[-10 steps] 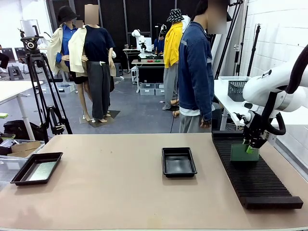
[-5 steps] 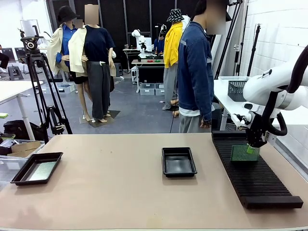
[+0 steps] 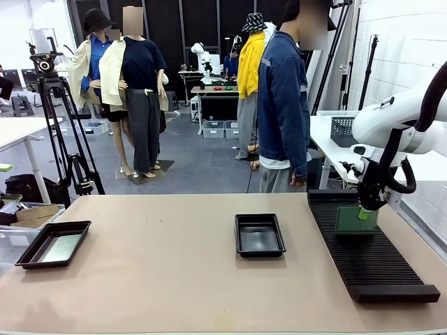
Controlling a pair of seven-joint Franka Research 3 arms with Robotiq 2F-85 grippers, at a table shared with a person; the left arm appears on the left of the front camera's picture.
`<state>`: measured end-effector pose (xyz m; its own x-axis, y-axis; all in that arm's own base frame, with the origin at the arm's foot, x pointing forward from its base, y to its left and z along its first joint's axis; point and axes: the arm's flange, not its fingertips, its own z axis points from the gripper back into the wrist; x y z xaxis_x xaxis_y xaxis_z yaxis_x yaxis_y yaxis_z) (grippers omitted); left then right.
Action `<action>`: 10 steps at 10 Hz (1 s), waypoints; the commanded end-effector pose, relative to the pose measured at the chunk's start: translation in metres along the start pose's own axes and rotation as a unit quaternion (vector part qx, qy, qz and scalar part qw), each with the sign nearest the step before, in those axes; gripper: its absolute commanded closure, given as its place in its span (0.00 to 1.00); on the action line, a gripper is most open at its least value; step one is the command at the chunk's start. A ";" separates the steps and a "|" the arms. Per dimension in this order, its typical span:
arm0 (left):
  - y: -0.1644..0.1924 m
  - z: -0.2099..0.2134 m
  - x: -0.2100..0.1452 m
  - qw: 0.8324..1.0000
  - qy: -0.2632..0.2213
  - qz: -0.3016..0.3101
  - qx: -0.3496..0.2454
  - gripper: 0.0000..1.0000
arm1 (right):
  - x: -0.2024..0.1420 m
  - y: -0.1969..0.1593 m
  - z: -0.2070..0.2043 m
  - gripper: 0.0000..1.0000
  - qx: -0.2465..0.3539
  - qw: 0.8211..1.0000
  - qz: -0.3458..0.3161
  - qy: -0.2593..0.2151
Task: Inspect and transfer BCBs to ESD trays.
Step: Pick up the Blank PCB from the PCB Rack and place it in the right ESD tray.
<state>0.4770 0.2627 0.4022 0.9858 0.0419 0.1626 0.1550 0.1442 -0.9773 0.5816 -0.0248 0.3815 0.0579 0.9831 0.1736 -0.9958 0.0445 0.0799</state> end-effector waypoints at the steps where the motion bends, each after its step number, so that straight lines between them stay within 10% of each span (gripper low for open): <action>1: -0.001 0.000 -0.002 1.000 0.001 0.001 0.002 0.00 | 0.014 0.001 0.015 1.00 0.012 1.000 -0.019 0.006; 6: -0.001 0.000 -0.002 1.000 0.001 0.001 0.002 0.00 | 0.054 0.039 0.037 1.00 -0.020 0.992 -0.126 0.000; 10: -0.001 0.000 -0.002 1.000 0.001 0.001 0.002 0.00 | 0.108 0.078 0.034 1.00 -0.097 0.941 -0.324 0.014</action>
<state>0.4770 0.2628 0.4022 0.9858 0.0420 0.1625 0.1550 0.1443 -0.9773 0.5240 0.0612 0.4468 0.5648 0.8081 0.1674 -0.8216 0.5696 0.0225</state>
